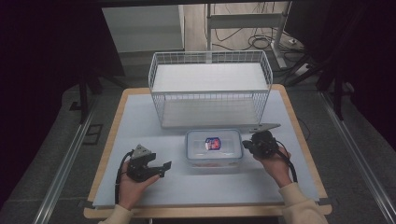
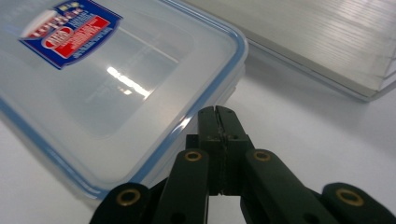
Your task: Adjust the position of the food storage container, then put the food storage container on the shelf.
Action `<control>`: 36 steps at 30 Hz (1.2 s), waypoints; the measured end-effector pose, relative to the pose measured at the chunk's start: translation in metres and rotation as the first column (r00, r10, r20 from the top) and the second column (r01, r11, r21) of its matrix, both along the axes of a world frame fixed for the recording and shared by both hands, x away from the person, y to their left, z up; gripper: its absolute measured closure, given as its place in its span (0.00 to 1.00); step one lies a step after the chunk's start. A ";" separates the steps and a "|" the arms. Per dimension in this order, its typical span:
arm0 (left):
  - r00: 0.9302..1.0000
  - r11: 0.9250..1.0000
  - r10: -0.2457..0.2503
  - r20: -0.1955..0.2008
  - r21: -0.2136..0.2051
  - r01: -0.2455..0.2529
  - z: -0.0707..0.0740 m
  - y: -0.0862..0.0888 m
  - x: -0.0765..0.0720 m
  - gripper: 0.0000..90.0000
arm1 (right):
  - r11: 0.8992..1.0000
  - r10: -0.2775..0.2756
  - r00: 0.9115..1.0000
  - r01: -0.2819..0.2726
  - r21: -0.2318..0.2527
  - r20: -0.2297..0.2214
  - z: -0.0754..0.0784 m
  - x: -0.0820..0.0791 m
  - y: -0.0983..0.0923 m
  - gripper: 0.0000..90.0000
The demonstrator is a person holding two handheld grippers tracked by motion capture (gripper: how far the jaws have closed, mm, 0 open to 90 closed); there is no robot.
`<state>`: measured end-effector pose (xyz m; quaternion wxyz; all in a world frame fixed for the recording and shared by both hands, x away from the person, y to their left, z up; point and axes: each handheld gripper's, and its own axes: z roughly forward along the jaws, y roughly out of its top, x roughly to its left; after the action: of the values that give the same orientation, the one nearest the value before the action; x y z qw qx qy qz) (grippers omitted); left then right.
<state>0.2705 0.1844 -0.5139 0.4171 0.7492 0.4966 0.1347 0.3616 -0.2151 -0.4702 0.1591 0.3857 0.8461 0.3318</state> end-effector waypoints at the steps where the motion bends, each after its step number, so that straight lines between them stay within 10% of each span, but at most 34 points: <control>1: 1.000 1.000 0.002 0.000 -0.004 -0.002 0.000 0.001 0.000 0.27 | 1.000 0.003 1.000 -0.003 0.004 0.003 0.001 -0.001 -0.002 0.99; 16: 0.999 0.999 0.033 0.002 -0.032 -0.033 0.009 0.007 -0.001 0.27 | 0.990 0.012 0.999 -0.008 0.140 -0.031 0.011 -0.018 -0.037 0.95; 25: 1.000 0.995 0.026 0.003 -0.100 -0.025 0.026 0.012 0.004 0.23 | 0.971 0.026 0.999 -0.017 0.239 -0.035 0.015 -0.016 -0.045 0.38; 36: 0.996 0.985 -0.061 -0.059 -0.164 0.050 0.039 -0.016 0.035 0.18 | 0.949 0.053 0.998 -0.039 0.314 -0.035 0.019 -0.017 -0.048 0.24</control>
<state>0.3053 0.1679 -0.4752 0.4643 0.7301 0.4980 0.0579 0.3447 -0.2631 -0.4512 0.0700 0.3931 0.7948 0.4570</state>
